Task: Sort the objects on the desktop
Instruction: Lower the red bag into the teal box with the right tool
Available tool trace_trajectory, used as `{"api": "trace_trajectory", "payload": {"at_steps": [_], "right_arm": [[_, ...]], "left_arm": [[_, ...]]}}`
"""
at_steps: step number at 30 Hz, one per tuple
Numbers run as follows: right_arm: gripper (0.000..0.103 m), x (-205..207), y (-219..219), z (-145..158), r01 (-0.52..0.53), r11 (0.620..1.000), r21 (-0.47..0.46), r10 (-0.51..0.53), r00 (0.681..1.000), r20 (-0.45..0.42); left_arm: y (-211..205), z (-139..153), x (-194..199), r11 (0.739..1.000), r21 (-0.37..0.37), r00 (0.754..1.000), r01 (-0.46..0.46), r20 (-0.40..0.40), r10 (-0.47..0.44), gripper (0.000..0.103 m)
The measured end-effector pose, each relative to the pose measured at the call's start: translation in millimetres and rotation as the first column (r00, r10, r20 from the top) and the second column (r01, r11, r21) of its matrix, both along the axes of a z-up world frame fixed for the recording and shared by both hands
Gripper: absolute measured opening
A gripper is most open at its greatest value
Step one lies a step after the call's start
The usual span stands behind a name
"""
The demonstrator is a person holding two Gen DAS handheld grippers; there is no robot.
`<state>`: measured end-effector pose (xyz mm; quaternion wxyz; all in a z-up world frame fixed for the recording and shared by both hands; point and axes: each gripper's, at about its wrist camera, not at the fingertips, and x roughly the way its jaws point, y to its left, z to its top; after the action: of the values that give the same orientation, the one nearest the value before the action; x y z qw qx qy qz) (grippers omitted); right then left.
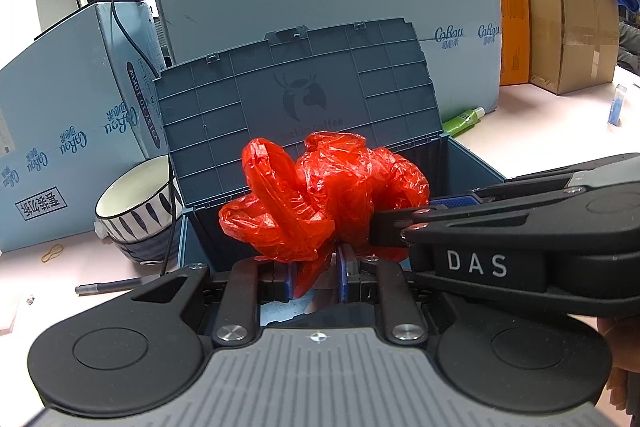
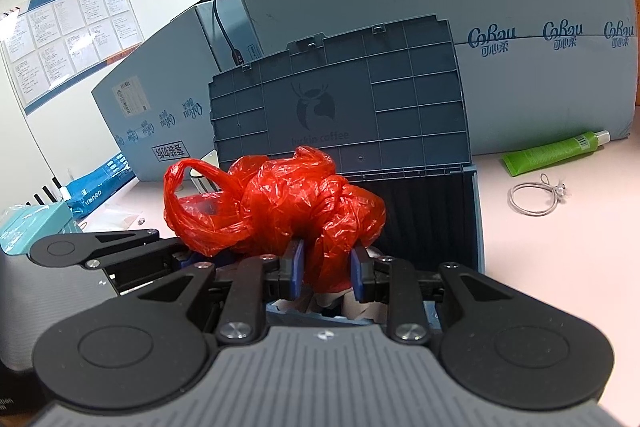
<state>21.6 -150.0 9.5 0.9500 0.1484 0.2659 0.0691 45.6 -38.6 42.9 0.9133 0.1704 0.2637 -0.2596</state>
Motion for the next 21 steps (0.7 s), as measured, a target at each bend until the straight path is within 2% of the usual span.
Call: {"api": "trace_trajectory", "payload": {"at_steps": [3,21], "right_arm": [[0.031,1,-1,0,-0.002,1.000,-0.002,0.002,1.000,-0.012],[0.032,17,-3,6,-0.019,1.000,0.011,0.020,0.990,-0.139]], "left_arm": [[0,0,0,1.000,0.002,1.000,-0.005,-0.004,0.005,0.016],[1,1,10,0.999,-0.011,0.997,-0.040,-0.061,0.039,0.016]]}}
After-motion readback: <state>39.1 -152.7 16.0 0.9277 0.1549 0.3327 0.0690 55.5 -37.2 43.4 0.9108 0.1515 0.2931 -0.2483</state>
